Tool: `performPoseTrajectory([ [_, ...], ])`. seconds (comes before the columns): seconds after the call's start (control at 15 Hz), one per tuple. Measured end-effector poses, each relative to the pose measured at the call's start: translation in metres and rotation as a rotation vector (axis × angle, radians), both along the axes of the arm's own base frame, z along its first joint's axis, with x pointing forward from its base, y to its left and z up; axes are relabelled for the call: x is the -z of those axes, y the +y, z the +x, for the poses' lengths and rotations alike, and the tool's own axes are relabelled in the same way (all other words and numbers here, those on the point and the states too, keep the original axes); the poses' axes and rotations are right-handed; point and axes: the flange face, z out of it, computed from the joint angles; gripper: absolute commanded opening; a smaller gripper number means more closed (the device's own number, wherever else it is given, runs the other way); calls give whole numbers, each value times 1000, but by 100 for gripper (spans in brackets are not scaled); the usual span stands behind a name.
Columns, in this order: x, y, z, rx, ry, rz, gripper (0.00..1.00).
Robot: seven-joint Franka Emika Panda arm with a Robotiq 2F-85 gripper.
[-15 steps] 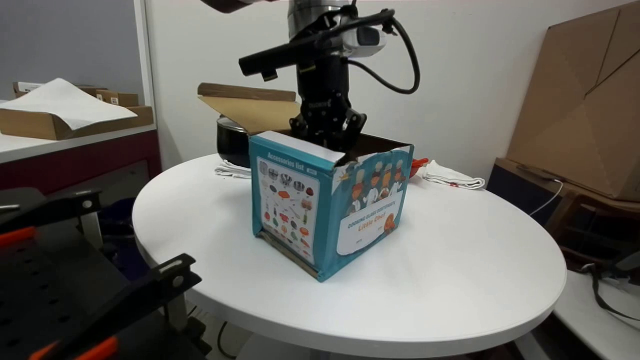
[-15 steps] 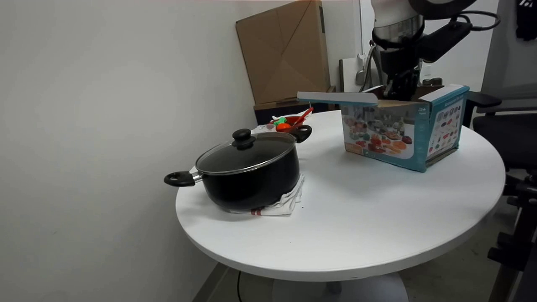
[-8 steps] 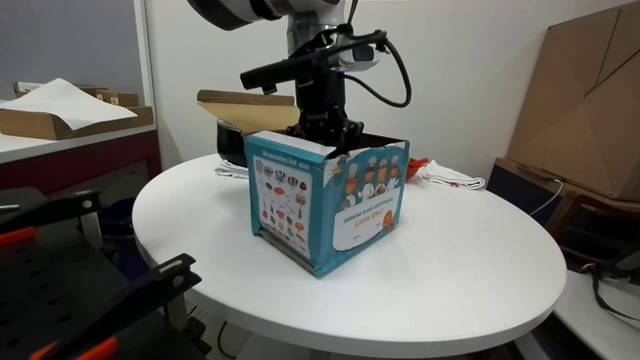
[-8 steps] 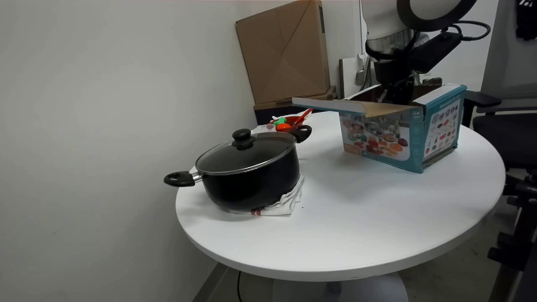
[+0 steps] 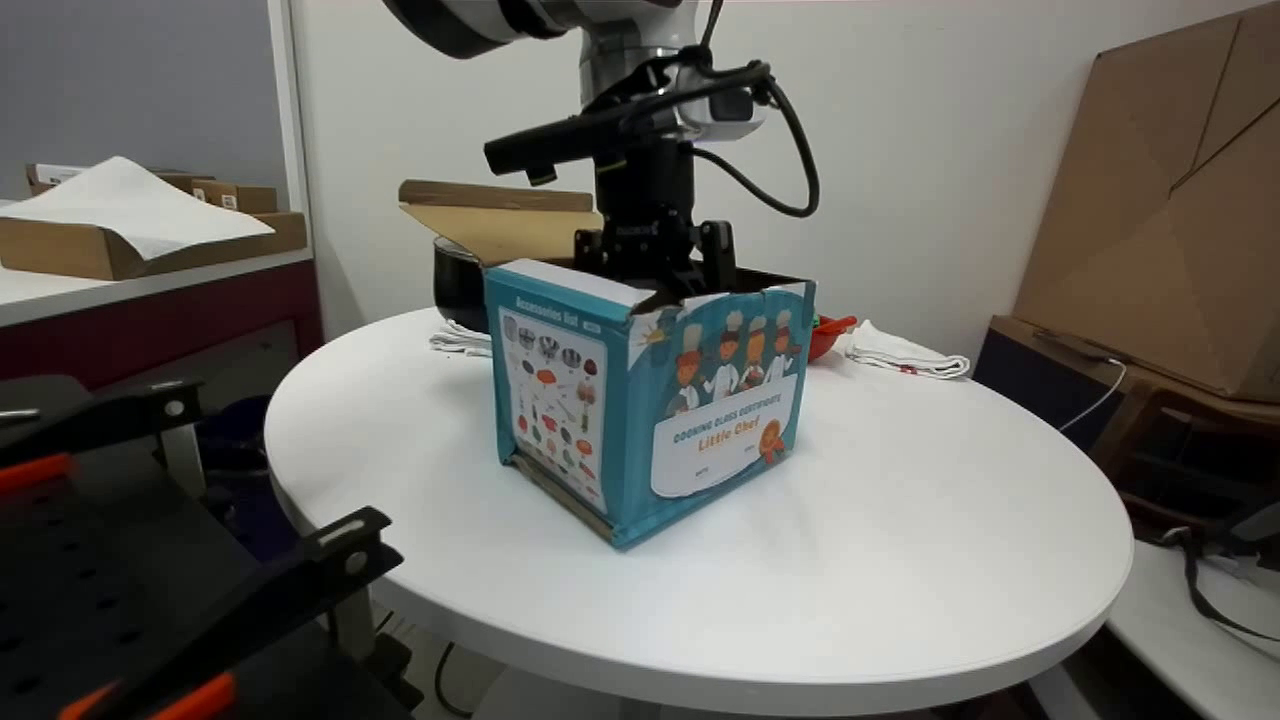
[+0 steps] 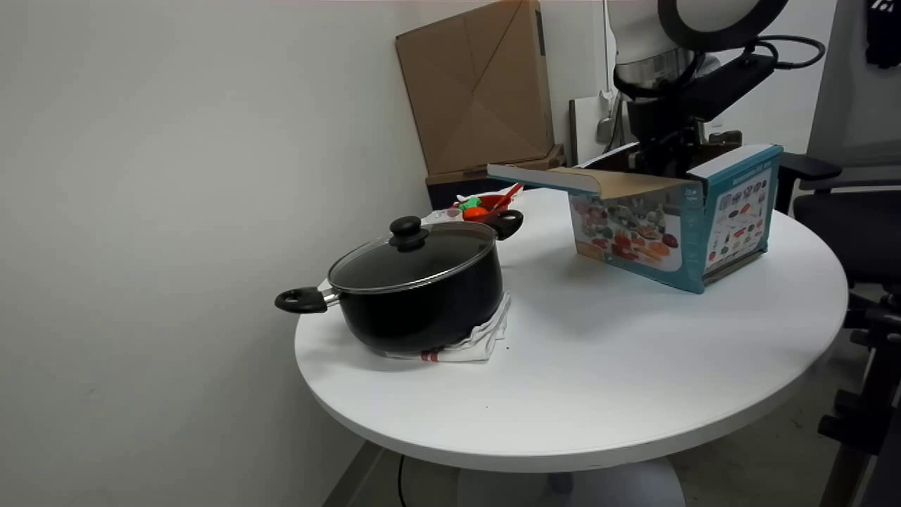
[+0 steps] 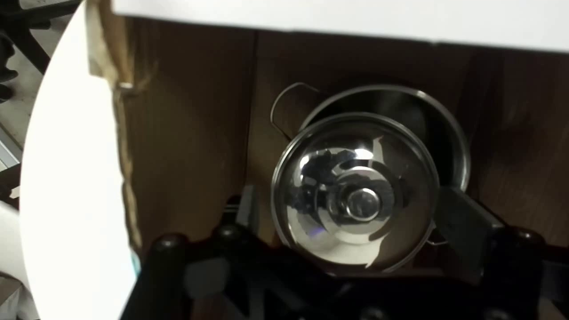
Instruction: Put the red mug, salt shaker, silver pot, and silver lid in the box then close it
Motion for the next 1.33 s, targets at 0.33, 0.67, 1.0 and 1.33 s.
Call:
performPoseTrajectory([
  [0.33,-36,-4,-1,24,-54,64,100],
  [0.67,-77,-22,-13,35,-87,105,100],
  [1.0,-111,-30,-32,-34,-74,101,100],
  [1.33,-134,-19,-68,-216,-57,87,100],
])
